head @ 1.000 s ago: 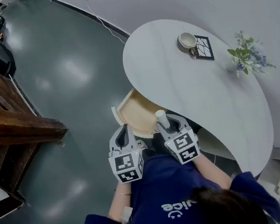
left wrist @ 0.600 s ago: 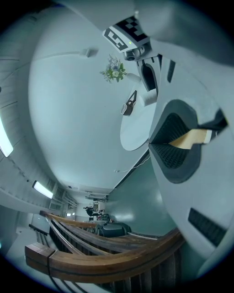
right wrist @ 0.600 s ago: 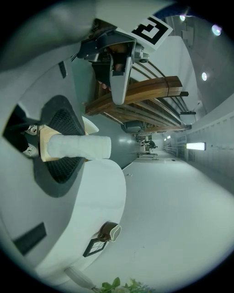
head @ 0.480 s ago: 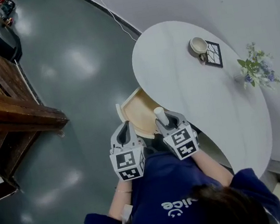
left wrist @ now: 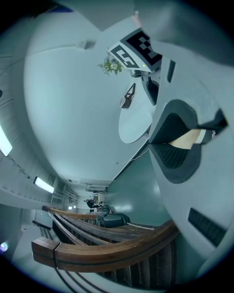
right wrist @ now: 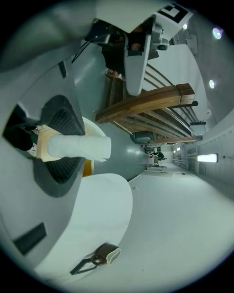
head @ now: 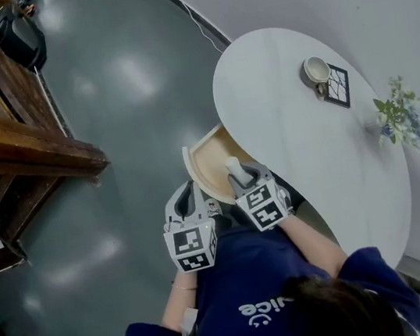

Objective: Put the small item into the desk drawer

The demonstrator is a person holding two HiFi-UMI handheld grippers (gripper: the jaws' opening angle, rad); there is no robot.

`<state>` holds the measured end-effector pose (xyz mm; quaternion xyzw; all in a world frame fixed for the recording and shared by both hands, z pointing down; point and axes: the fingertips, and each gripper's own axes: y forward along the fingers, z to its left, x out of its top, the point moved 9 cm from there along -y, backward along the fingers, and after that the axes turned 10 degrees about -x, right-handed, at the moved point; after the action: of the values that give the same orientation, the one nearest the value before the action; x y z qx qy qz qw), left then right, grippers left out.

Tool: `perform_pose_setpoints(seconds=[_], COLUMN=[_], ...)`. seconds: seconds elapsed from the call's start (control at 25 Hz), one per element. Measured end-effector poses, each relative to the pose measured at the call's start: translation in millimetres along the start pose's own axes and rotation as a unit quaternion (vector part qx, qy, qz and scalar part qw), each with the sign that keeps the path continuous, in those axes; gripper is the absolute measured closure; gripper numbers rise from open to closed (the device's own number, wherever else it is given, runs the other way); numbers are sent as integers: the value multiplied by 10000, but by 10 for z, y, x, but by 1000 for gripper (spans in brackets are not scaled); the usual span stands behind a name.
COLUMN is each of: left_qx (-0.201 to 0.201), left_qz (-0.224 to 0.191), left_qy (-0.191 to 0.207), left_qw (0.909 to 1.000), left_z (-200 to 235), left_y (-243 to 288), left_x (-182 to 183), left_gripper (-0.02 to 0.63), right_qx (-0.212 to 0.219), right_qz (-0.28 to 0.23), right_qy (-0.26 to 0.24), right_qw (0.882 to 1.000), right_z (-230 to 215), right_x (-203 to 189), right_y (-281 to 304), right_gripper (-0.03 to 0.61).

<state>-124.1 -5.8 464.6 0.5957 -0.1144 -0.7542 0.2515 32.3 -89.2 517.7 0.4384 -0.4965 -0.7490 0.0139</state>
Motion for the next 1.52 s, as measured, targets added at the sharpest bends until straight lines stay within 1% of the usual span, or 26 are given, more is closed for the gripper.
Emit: perform_pose_setpoints(seconds=[0.32, 0.6, 0.92, 1.04, 1.16, 1.32, 1.52], left_qx=[420, 626, 743, 777, 802, 867, 796], left_qz=[34, 3, 154, 217, 254, 257, 348], left_qy=[-227, -307, -369, -469, -597, -626, -591], left_qw=[9989, 9976, 9964, 9956, 9947, 9939, 9945], left_z=[89, 92, 82, 81, 102, 124, 92], left_y=[-130, -124, -95, -71, -30, 21, 117], left_x=[-76, -57, -44, -99, -137, -132, -120], left_gripper=[609, 609, 609, 609, 609, 609, 609], right_qx=[234, 416, 618, 755, 792, 874, 888], right_qz=[248, 565, 932, 1097, 1190, 1273, 1437], right_qy=[-184, -370, -512, -424, -557, -589, -706], right_qw=[9992, 9969, 9924, 9902, 9882, 9863, 9831], right_z=[56, 117, 143, 166, 195, 220, 217], right_x=[46, -20, -74, -132, -178, -210, -279], right_y=[324, 619, 971, 1101, 1203, 1310, 1460], right_gripper=[430, 430, 430, 430, 430, 430, 430])
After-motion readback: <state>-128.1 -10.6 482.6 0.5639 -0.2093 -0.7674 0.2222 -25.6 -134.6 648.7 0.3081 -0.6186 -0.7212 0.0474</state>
